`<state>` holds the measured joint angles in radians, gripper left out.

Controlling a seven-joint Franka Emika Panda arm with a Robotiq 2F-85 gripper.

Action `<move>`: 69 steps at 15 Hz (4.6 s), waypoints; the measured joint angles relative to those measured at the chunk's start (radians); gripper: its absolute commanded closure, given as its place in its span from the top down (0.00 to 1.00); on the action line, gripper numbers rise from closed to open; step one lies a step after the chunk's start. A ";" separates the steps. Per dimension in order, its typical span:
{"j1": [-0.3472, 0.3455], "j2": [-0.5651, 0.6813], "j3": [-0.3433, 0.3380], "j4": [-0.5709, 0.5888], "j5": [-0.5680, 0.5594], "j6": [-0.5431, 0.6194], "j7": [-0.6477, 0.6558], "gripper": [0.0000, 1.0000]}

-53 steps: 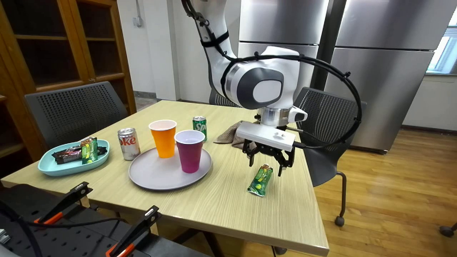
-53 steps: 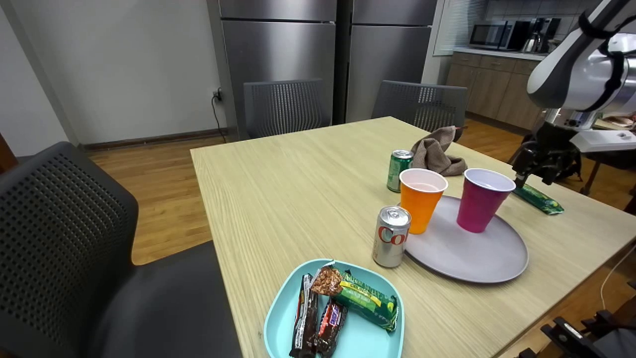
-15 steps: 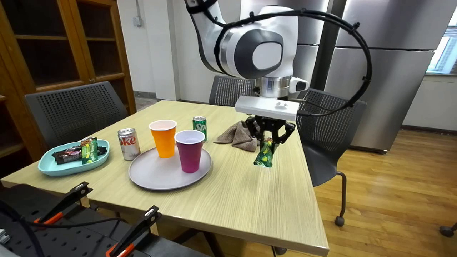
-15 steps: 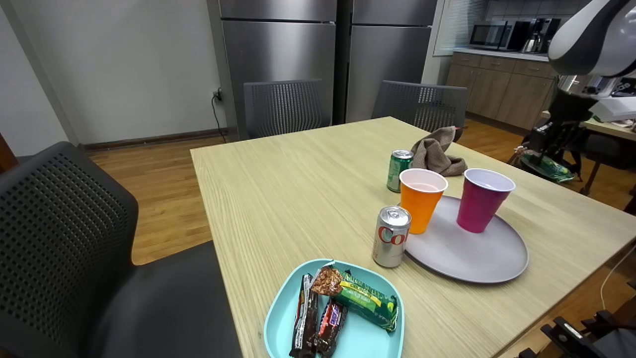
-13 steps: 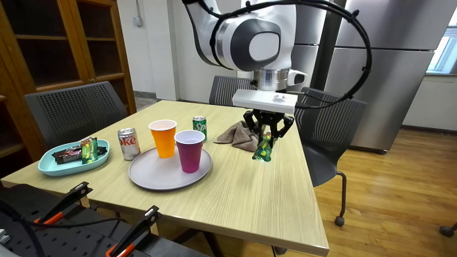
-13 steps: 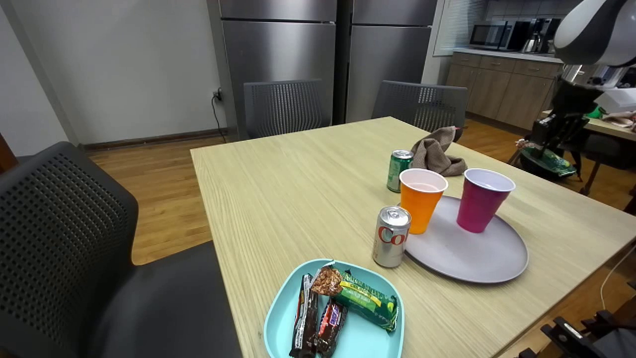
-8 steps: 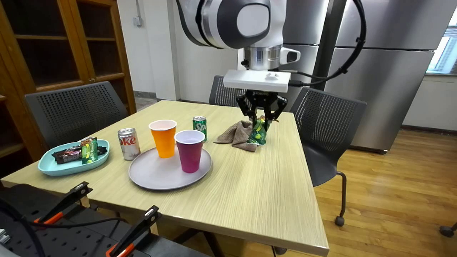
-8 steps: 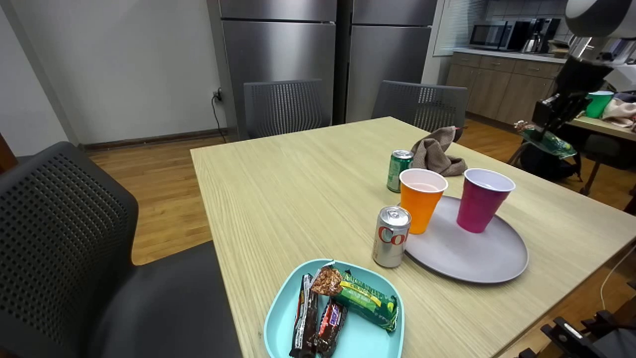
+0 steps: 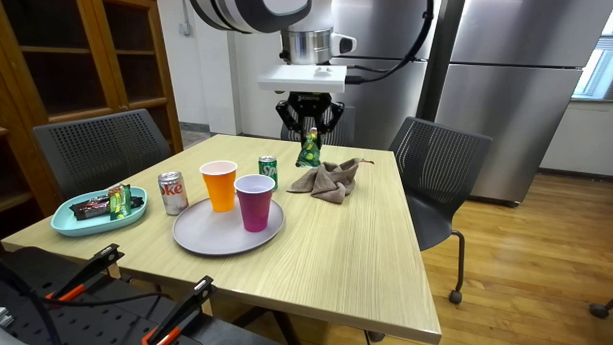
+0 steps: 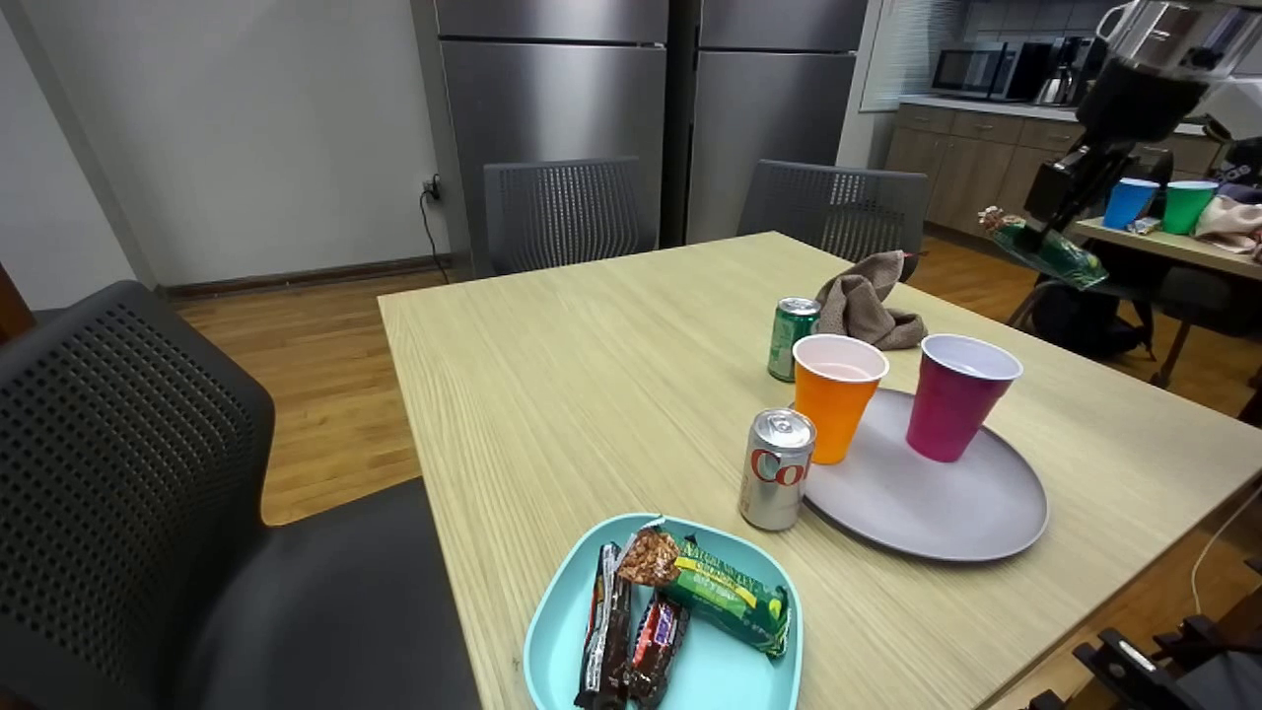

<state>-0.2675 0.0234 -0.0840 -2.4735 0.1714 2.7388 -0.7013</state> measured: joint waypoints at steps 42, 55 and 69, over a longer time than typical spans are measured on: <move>0.666 -0.195 0.204 -0.300 0.202 -0.036 0.072 0.08; 0.744 -0.072 0.316 -0.300 0.480 0.026 0.038 0.08; 0.622 0.159 0.442 -0.183 0.565 0.110 -0.066 0.08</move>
<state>0.3546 0.1825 0.3578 -2.6563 0.7363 2.8486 -0.7676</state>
